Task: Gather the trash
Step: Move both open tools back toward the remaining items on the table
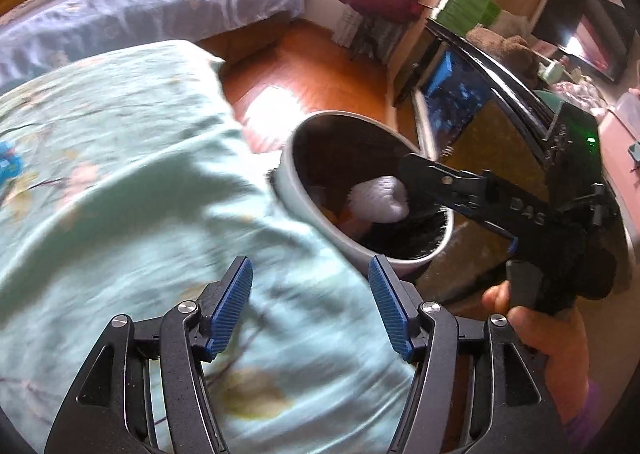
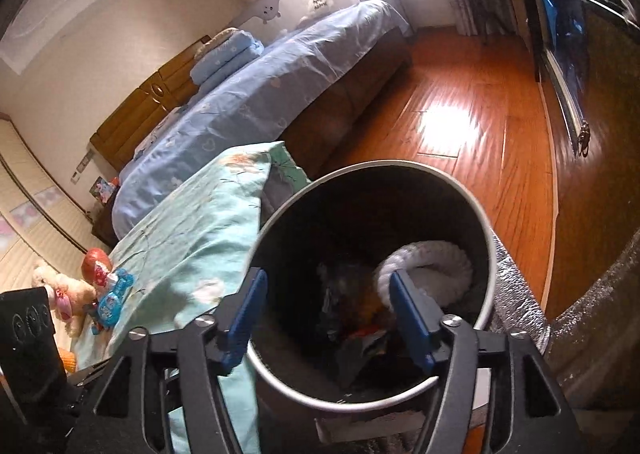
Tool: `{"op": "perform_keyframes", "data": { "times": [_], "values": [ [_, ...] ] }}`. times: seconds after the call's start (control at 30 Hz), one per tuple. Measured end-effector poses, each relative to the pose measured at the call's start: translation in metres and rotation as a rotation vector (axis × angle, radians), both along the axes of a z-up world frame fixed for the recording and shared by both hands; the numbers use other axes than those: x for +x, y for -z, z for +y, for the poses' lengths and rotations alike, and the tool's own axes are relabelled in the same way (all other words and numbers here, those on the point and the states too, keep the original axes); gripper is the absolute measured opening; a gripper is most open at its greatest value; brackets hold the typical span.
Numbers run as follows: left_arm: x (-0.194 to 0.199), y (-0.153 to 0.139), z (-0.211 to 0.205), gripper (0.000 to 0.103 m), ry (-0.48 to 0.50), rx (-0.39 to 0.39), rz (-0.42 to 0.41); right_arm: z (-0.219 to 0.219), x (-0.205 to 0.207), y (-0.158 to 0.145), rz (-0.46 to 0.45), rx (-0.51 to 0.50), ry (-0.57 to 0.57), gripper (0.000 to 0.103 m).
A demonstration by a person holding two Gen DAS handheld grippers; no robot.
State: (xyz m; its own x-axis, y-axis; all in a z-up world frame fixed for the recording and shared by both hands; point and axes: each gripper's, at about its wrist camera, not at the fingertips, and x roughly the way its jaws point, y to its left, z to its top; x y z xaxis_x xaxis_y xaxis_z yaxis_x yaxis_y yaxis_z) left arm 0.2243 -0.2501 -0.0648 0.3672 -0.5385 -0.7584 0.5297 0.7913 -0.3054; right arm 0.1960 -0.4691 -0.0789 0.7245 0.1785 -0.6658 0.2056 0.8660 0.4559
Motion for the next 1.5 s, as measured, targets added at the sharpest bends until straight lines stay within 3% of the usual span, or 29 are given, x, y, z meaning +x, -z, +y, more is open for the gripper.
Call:
{"op": "perform_keyframes", "data": {
  "times": [0.2,0.87,1.5],
  "values": [
    [-0.003,0.0,0.044,0.062,-0.087,-0.023,0.0,0.037,0.0,-0.008,-0.022,-0.008,-0.063,0.082],
    [-0.007,0.007,0.189,0.062,-0.386,-0.04,-0.011,0.153,0.017,-0.012,-0.029,-0.018,-0.274,0.084],
    [-0.01,0.006,0.252,0.062,-0.51,-0.047,-0.021,0.218,0.032,-0.013,-0.02,-0.022,-0.388,0.084]
  ]
}}
